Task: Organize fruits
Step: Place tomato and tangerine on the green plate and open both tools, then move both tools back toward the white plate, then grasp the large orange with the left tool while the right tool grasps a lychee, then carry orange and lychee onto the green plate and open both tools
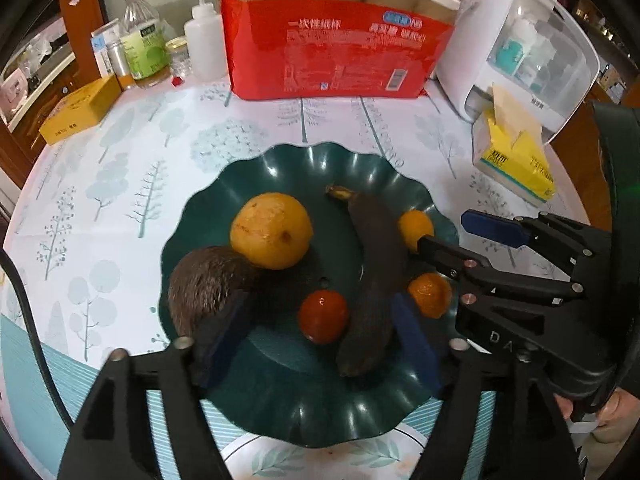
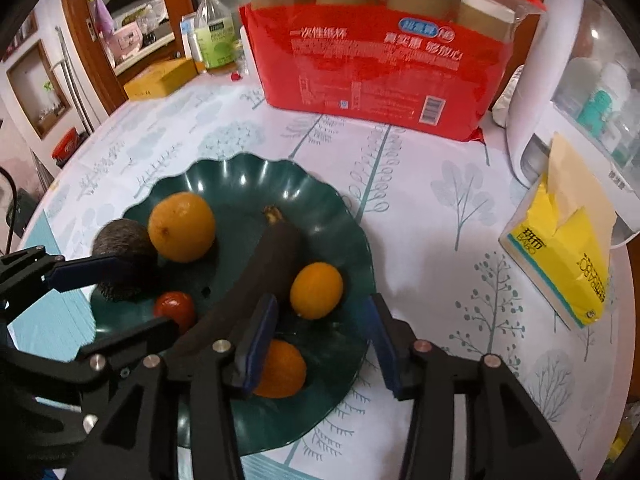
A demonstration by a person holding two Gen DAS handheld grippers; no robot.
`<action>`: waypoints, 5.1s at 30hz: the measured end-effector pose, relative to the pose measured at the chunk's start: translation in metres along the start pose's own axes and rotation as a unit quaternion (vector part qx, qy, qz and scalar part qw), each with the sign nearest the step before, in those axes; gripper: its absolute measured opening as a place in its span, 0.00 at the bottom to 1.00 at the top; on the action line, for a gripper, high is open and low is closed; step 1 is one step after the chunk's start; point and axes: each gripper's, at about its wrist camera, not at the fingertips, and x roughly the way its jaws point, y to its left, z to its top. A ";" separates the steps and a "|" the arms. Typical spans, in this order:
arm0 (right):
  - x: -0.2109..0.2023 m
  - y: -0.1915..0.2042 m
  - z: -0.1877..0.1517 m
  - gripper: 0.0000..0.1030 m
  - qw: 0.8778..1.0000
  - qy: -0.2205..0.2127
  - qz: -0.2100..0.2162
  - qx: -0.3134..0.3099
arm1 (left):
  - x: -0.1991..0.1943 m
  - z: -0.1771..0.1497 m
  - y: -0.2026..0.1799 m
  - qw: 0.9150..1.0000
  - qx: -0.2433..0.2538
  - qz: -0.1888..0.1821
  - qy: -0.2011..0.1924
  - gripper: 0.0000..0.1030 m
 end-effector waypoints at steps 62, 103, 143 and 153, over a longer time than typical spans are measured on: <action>-0.166 0.065 -0.135 0.46 0.989 -0.067 0.005 0.128 | -0.140 -0.141 0.022 0.997 0.019 0.038 -0.062 0.89; -0.052 0.063 -0.172 0.46 0.987 0.024 0.011 0.161 | -0.043 -0.205 0.030 0.998 -0.028 -0.043 0.044 0.85; -0.164 0.095 -0.128 0.29 0.994 -0.068 0.011 0.088 | -0.165 -0.108 0.031 0.995 0.027 -0.076 -0.051 0.41; -0.230 0.066 -0.024 0.29 0.983 -0.176 -0.039 0.039 | -0.211 0.013 0.026 0.989 0.065 -0.048 -0.122 0.41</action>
